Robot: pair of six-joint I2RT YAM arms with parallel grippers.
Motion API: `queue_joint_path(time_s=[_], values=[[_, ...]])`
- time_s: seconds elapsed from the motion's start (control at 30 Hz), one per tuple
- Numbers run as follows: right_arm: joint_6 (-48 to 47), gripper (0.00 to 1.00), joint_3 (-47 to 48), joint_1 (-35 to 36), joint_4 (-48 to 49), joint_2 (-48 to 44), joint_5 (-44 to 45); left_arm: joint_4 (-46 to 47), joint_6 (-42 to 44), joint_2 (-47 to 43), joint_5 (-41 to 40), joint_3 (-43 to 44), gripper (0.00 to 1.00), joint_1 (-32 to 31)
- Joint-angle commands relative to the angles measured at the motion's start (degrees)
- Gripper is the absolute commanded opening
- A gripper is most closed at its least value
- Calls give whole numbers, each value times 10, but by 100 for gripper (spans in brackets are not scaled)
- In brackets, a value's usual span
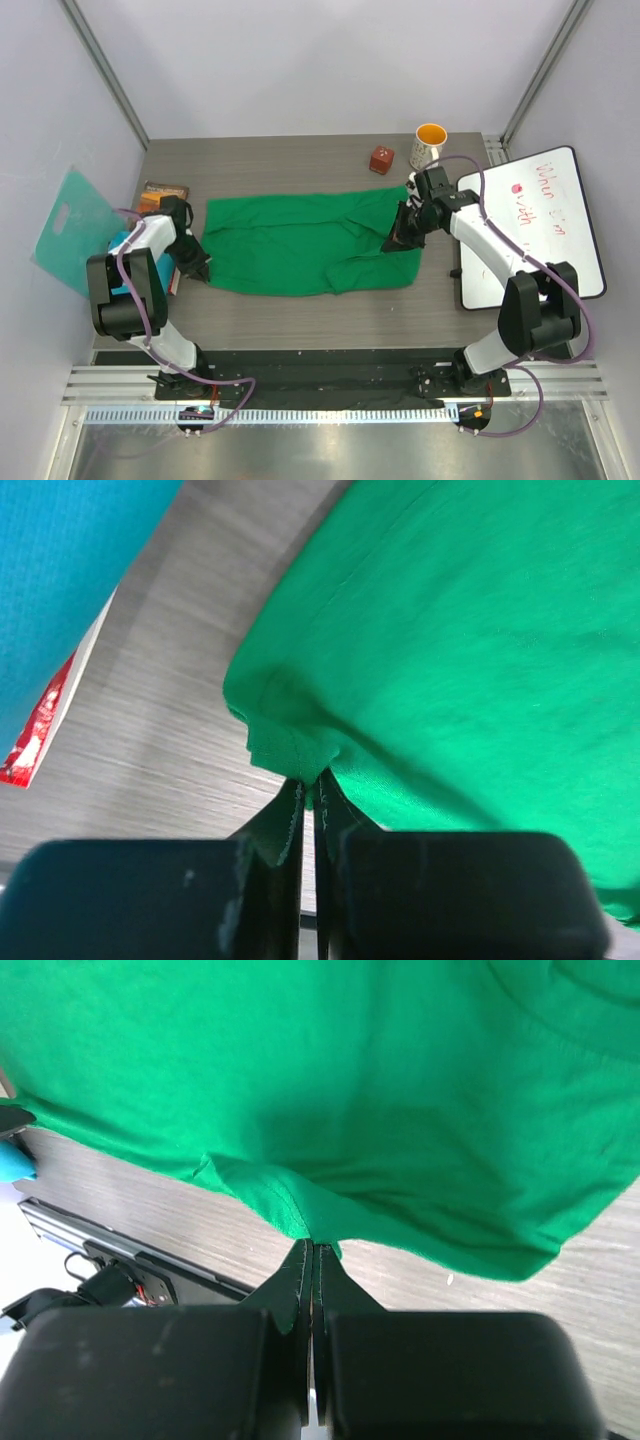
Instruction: Fold and stack the t-shirts
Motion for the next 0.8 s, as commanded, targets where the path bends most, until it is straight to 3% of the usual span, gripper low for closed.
queue_joint_path(time_s=[0.0, 0.77], values=[[-17, 1, 46, -5, 5, 16, 11, 7, 10, 10, 22, 28, 1, 5], [-74, 1, 279, -45, -21, 200, 21, -1, 6, 115, 56, 211, 0, 4]])
